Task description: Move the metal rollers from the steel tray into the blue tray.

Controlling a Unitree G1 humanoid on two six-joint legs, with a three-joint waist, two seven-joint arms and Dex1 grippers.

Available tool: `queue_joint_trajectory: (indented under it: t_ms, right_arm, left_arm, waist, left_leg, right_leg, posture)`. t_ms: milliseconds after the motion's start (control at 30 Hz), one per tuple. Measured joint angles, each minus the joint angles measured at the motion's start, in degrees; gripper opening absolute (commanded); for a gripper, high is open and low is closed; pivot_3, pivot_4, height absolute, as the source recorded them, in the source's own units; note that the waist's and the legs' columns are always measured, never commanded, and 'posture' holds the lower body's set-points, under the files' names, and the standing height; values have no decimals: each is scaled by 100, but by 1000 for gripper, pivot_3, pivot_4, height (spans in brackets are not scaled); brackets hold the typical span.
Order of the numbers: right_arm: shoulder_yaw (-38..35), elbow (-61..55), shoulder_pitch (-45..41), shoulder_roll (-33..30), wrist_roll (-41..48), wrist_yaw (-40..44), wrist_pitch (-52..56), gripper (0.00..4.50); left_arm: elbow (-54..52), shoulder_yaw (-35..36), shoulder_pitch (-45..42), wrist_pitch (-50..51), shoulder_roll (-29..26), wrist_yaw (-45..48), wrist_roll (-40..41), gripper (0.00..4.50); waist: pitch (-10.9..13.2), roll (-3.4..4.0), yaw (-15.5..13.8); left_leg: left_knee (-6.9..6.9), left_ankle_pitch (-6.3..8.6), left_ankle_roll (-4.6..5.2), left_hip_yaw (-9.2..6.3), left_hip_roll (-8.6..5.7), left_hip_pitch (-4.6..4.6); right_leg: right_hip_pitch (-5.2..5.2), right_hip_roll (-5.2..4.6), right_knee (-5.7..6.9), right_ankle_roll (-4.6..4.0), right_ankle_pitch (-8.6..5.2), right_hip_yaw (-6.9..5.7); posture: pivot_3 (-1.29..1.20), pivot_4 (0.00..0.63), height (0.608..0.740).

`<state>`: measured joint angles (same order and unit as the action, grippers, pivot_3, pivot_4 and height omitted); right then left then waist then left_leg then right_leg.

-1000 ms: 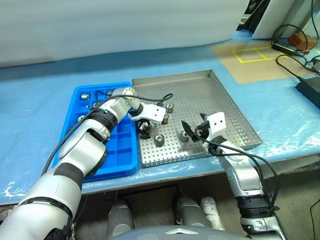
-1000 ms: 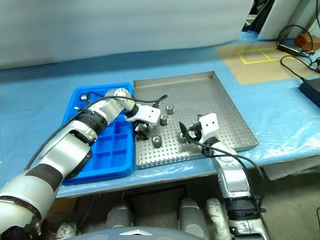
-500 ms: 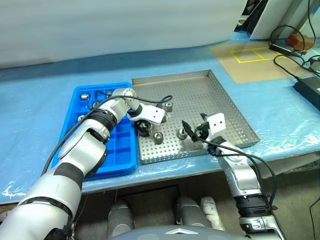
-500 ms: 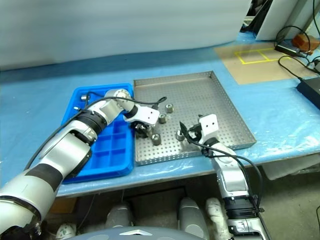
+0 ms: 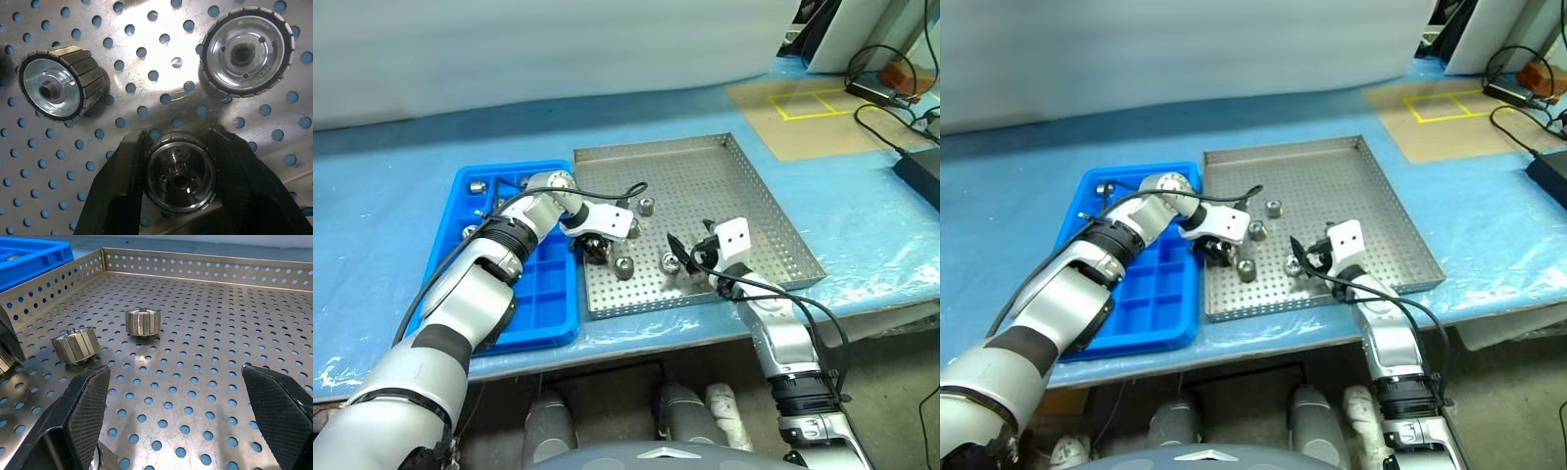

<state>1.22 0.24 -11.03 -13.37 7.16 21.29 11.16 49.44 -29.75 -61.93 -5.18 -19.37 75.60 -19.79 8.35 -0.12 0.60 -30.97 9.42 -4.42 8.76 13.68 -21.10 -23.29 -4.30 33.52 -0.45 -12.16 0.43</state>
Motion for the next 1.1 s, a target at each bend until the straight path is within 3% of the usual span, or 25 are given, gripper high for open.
queue_joint_trajectory:
  t_ms: [367,633,933,1100]
  right_arm:
    - [52,18,-196,0,201,525,21,4500]
    - [222,18,-1013,37,517,1145,292,4500]
    - [750,777,-1960,6,632,2265,435,4500]
    - [910,1252,-2244,35,530,2523,362,4500]
  left_arm:
    - [-2997,1321,1086,2270,-385,8,1481,1694]
    - [-5154,2708,2676,3892,-1022,-941,2413,1694]
    - [-5583,4012,4009,4281,-1251,-2870,2522,1694]
    - [-5974,4379,4785,4447,-953,-3656,2650,1694]
  waist:
    - [33,0,-155]
    - [44,4,-172]
    - [45,-2,-441]
    - [47,-6,-526]
  left_leg:
    - [21,8,10,-1,6,-36]
    - [27,-1,-5,-6,10,-35]
    - [23,-5,-10,-19,10,-56]
    - [3,-2,-4,-20,6,-94]
  right_leg:
    - [-16,0,-20,-4,-3,-14]
    - [-32,1,-1,-5,-4,-26]
    - [-43,-1,4,-5,-4,-37]
    - [-73,-1,13,-3,-3,-43]
  posture:
    - [-121,150,740]
    - [-2,150,740]
    - [140,150,740]
    - [186,150,740]
